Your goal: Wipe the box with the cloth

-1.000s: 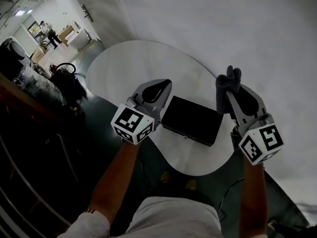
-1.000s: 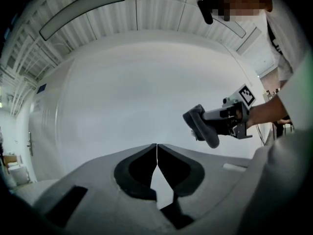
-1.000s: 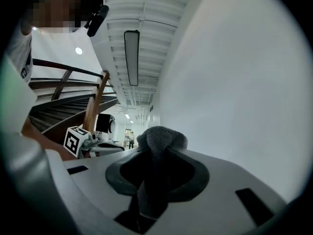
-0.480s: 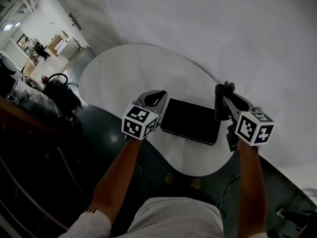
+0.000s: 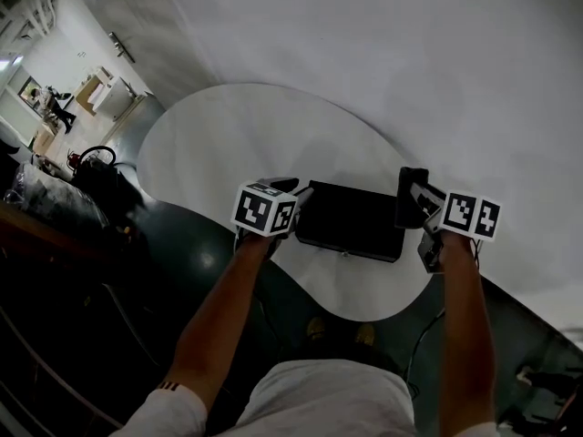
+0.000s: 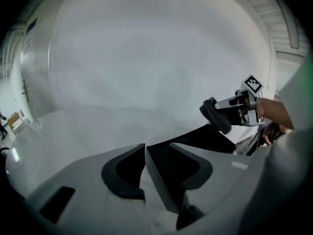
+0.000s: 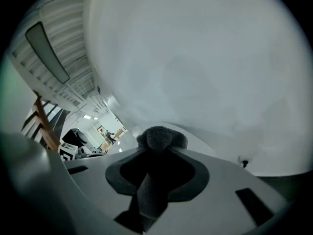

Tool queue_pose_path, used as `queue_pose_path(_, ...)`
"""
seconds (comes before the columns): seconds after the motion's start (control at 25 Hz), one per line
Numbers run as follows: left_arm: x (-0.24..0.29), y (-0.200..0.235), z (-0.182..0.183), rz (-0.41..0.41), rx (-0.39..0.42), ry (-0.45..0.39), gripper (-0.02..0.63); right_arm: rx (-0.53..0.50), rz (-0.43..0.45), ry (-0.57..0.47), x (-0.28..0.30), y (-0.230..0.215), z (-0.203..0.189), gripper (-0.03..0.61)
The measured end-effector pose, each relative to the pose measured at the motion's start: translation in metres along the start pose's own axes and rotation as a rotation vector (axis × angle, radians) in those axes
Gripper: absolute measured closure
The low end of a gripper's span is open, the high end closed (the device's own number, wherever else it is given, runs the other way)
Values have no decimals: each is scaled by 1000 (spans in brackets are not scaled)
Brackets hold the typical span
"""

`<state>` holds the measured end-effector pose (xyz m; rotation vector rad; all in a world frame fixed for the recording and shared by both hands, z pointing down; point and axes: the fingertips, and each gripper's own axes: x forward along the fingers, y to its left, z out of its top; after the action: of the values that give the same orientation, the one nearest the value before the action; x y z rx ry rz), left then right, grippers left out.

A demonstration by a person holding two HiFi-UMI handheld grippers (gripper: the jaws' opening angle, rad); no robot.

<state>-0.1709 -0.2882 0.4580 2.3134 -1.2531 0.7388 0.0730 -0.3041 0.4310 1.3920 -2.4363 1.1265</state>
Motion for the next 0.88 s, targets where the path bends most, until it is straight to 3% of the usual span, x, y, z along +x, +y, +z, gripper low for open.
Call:
queue_pose_path(0.2, 12, -2, -13, -22, -88, 99, 454, 182, 36, 49, 7, -17, -18, 485)
queue_pose_path(0.44, 21, -8, -19, -44, -107, 162, 443, 331, 59, 66, 7, -37, -27, 485)
queue_pose_path(0.64, 27, -7, -25, -54, -120, 187, 443, 404, 72, 74, 6, -60, -35, 485)
queue_pose_path(0.88, 36, -6, -31, -60, -135, 218, 448, 425, 57, 139, 17, -77, -46, 485)
